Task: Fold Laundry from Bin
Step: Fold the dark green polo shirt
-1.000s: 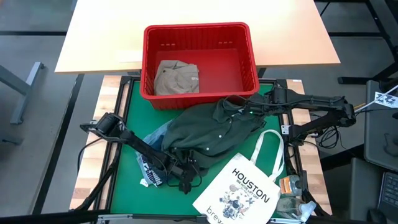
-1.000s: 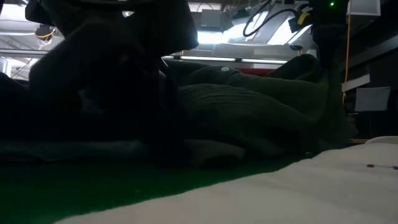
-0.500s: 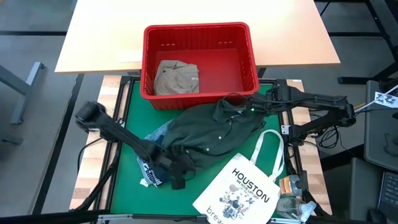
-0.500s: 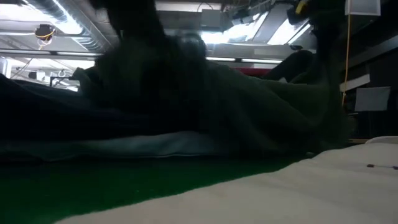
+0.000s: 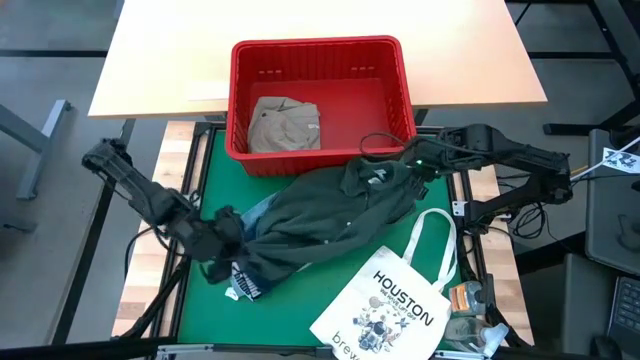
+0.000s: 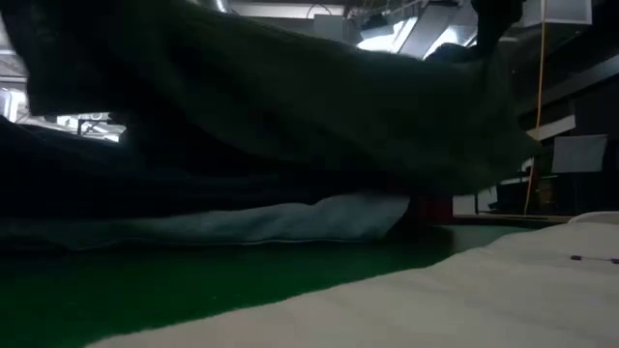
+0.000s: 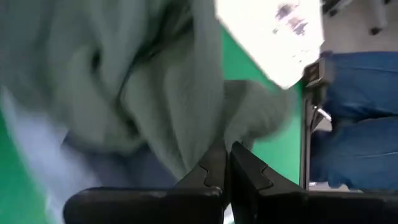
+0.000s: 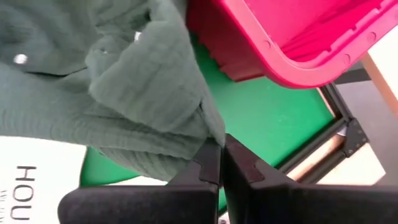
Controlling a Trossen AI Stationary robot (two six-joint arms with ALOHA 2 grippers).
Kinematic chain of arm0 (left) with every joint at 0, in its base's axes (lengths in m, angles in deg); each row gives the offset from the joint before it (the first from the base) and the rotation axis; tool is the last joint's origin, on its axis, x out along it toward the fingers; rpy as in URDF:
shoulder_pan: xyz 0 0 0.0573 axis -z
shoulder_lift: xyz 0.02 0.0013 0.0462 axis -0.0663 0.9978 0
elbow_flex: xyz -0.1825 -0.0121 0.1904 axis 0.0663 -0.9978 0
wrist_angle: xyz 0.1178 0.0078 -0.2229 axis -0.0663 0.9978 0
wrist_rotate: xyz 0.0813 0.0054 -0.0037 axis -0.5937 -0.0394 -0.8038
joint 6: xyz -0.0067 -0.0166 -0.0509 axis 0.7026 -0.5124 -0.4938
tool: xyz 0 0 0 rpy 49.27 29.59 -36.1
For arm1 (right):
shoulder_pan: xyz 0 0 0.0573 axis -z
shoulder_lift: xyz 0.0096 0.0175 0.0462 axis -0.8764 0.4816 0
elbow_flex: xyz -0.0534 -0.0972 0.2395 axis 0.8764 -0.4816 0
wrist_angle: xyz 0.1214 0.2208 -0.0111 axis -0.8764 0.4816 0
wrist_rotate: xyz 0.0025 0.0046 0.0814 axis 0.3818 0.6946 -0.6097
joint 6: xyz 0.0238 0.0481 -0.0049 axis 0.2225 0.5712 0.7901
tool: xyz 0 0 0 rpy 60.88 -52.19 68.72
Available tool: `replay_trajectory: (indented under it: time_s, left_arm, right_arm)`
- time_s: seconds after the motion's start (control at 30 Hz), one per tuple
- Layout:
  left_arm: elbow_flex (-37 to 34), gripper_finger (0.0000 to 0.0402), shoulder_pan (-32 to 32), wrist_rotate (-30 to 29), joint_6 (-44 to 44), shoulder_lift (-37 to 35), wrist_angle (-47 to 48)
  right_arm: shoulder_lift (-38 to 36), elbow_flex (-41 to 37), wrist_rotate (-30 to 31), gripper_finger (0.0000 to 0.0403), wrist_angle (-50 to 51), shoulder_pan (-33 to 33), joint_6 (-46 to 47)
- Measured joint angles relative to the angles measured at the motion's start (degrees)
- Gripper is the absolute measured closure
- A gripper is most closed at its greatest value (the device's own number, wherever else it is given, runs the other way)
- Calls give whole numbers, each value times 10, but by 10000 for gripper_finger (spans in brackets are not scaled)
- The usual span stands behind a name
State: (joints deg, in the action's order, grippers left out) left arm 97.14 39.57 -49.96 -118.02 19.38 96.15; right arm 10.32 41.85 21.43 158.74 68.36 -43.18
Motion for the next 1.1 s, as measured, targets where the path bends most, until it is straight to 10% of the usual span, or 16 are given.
replay_trajectory:
  time_s: [0.23, 0.53, 1.1]
  left_arm:
    - [0, 401, 51, 7, -122, -15, 116]
    - [0, 401, 95, 7, -147, 49, -8]
    - [0, 401, 120, 2, -146, 113, -24]
  right_arm:
    - [-19, 27, -26, 400, -1, 9, 1]
    - [-50, -2, -215, 400, 0, 10, -18]
    - [-51, -170, 45, 400, -10, 11, -47]
